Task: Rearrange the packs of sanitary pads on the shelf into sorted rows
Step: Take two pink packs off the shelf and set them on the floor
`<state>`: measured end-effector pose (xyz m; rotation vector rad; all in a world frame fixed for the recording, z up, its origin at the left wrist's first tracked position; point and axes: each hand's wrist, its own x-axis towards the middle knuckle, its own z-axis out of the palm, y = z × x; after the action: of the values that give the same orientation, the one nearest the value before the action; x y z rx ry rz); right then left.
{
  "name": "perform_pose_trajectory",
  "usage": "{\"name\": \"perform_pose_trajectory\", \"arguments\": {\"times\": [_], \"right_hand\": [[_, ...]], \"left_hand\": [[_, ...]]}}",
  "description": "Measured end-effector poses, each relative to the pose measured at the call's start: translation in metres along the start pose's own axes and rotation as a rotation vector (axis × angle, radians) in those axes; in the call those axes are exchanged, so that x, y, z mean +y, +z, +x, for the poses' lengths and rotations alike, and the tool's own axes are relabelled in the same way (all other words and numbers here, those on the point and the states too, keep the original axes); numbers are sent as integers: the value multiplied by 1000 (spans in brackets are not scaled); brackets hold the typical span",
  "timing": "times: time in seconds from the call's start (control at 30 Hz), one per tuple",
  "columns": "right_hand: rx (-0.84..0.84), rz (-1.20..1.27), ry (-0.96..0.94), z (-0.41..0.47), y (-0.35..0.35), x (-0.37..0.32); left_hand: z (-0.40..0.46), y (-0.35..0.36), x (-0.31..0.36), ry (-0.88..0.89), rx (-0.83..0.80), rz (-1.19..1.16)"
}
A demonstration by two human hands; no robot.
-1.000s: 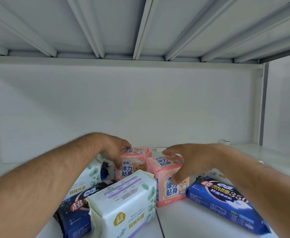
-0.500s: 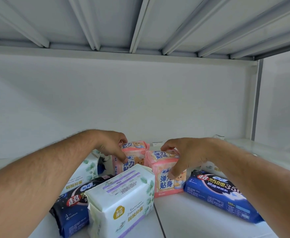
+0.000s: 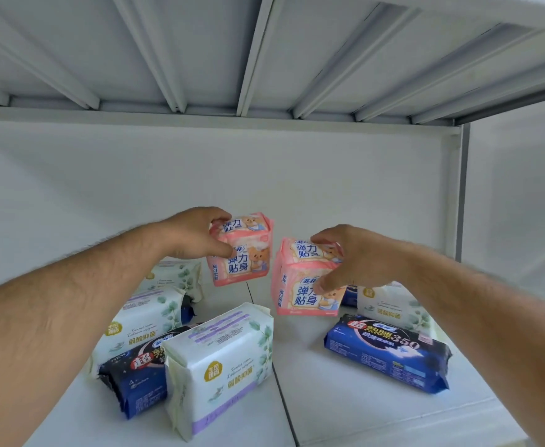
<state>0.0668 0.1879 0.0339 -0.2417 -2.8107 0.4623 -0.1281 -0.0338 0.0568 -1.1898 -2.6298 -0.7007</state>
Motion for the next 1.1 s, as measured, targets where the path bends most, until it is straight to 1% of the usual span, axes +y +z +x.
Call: {"name": "perform_pose_trajectory", "arguments": {"times": [0.27, 0.4, 0.57, 0.73, 0.8, 0.93, 1.1], "right_hand": [[136, -5, -69, -75, -32, 0], [171, -6, -123, -138, -52, -6], [115, 7, -160, -210, -63, -5], [10, 155, -180, -272, -63, -3], [21, 98, -201, -293, -61, -5], [1, 63, -208, -331, -51, -11], [-32, -3, -159, -371, -27, -21]], "left_hand": [[-82, -22, 79, 66, 190, -62], [-132, -23, 120, 71, 231, -37], [-190, -16, 167, 53, 227, -27], [-245, -6, 203, 2, 199, -32], [-263, -2, 209, -16, 166, -44], [-299, 5, 215, -9, 98, -106], [-341, 14, 205, -18, 20, -125]]}}
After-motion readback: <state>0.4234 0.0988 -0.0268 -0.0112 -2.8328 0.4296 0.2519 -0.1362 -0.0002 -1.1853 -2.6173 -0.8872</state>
